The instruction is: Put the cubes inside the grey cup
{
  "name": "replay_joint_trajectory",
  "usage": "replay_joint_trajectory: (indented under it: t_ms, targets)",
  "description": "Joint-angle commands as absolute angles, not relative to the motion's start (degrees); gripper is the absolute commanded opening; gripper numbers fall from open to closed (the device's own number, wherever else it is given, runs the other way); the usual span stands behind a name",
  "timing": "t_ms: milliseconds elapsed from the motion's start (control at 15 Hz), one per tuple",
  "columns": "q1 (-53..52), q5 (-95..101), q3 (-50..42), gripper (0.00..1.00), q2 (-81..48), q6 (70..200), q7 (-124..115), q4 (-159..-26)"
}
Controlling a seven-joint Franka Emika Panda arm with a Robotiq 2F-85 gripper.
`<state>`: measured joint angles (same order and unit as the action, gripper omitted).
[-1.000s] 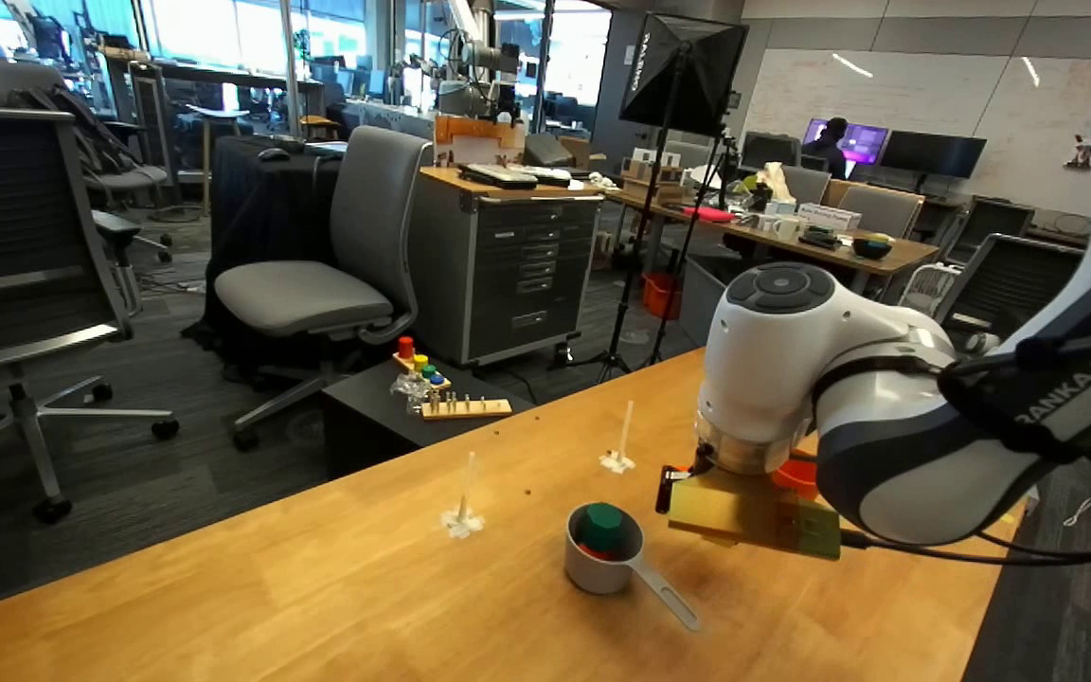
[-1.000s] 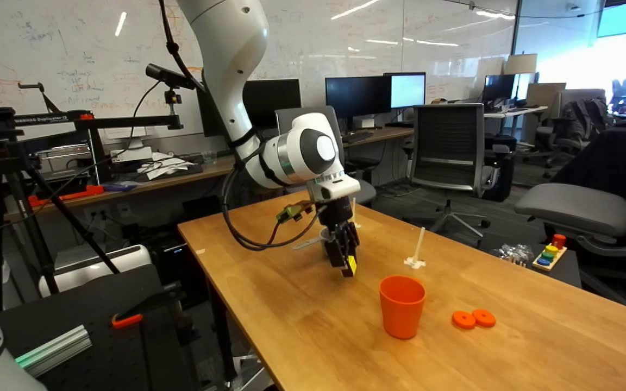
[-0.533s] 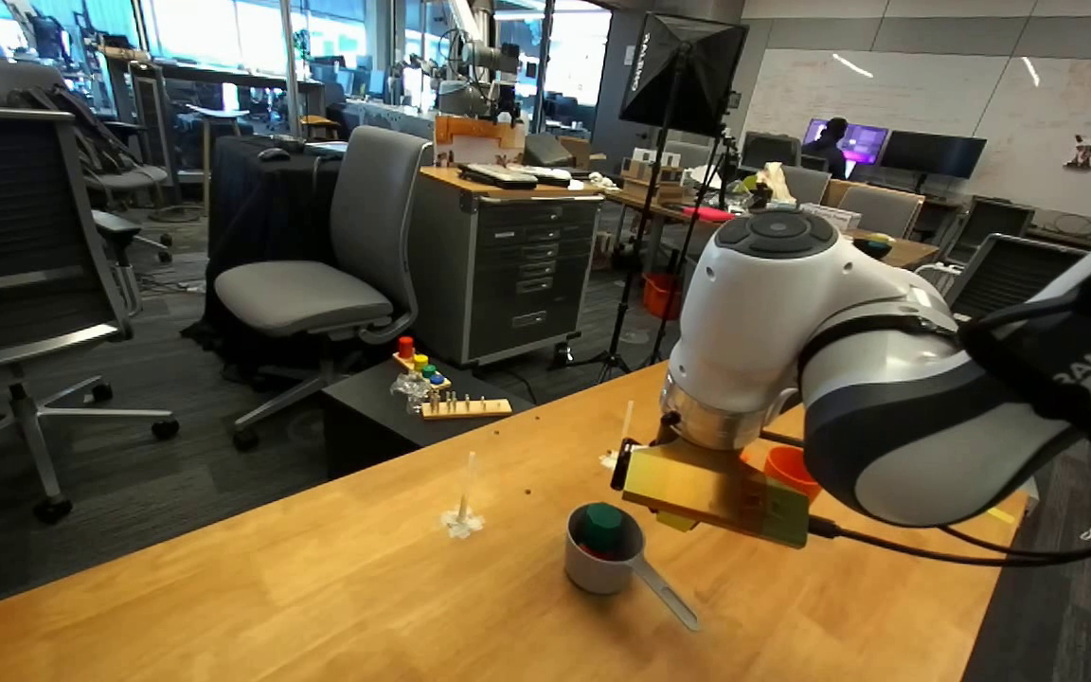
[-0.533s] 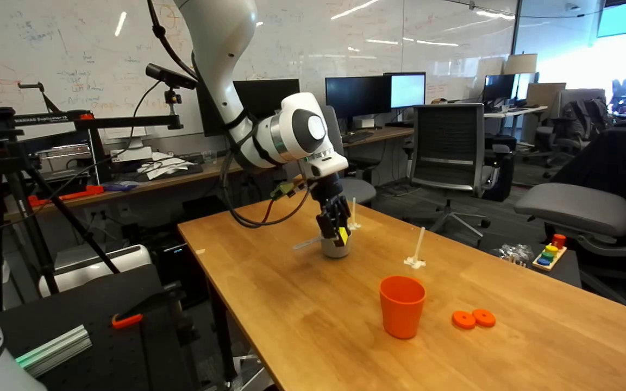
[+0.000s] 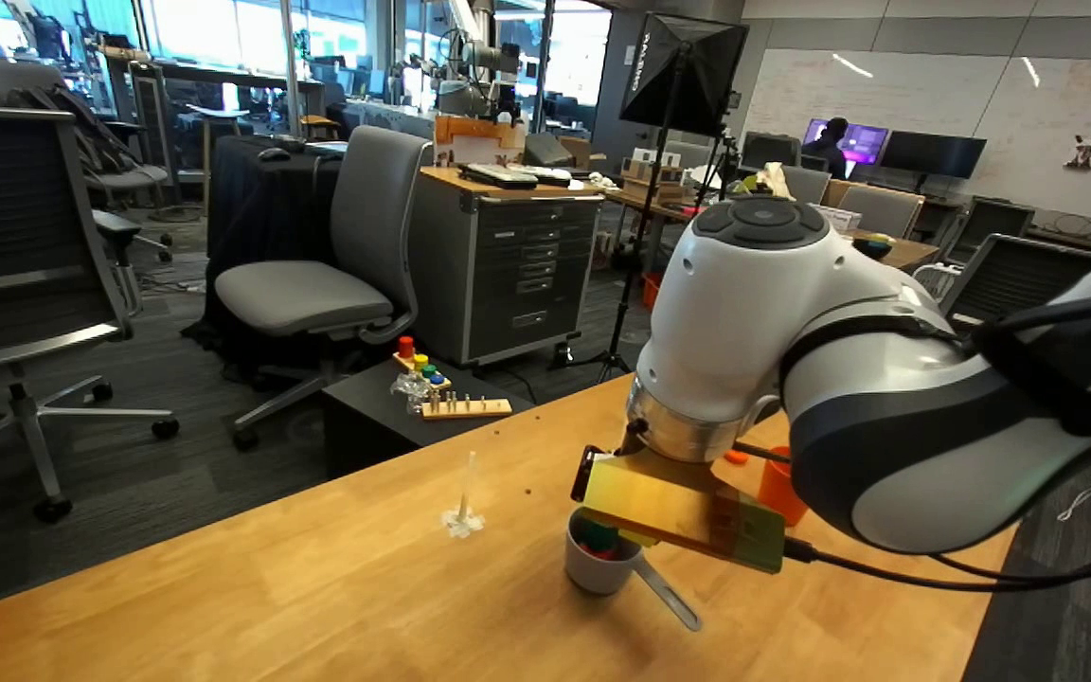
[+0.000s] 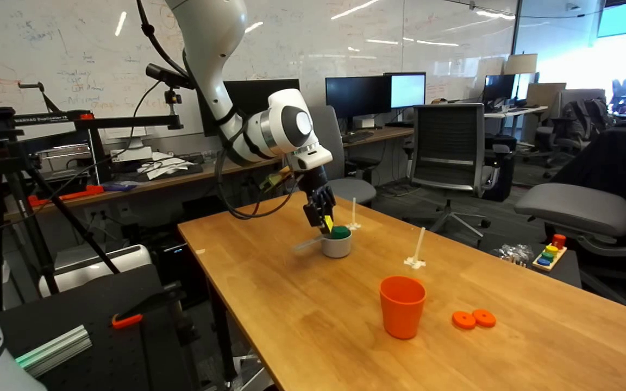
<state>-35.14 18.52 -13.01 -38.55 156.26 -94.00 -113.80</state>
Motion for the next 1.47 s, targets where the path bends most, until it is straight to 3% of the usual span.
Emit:
replay_joint_trajectory:
  t_ms: [0, 467, 533, 600, 1000, 1067, 1133, 1200, 1400]
  targets:
    - [-36.0, 19.3, -14.0, 0.19, -38.9, 155.4, -95.7, -111.9]
    - [-35.9, 18.5, -13.9, 0.19, -44.5, 155.0, -96.3, -107.9]
    - [-36.1, 18.3, -14.0, 0.33, -45.3, 154.9, -96.5, -107.1]
    - [-36.2, 18.6, -14.0, 0.19, -45.4, 154.3, -96.3, -106.5]
    - [-36.6, 18.7, -14.1, 0.19, -47.1, 152.6, -96.4, -102.6]
    - [-36.4, 18.6, -13.9, 0.41, -47.3, 152.4, -96.3, -102.0]
    - [-36.3, 18.5, -13.8, 0.46, -47.5, 152.0, -96.1, -101.6]
    - [-35.7, 18.2, -13.1, 0.66, -47.7, 151.3, -95.1, -101.1]
    - [-35.3, 18.0, -12.7, 0.79, -48.0, 150.1, -95.2, -99.9]
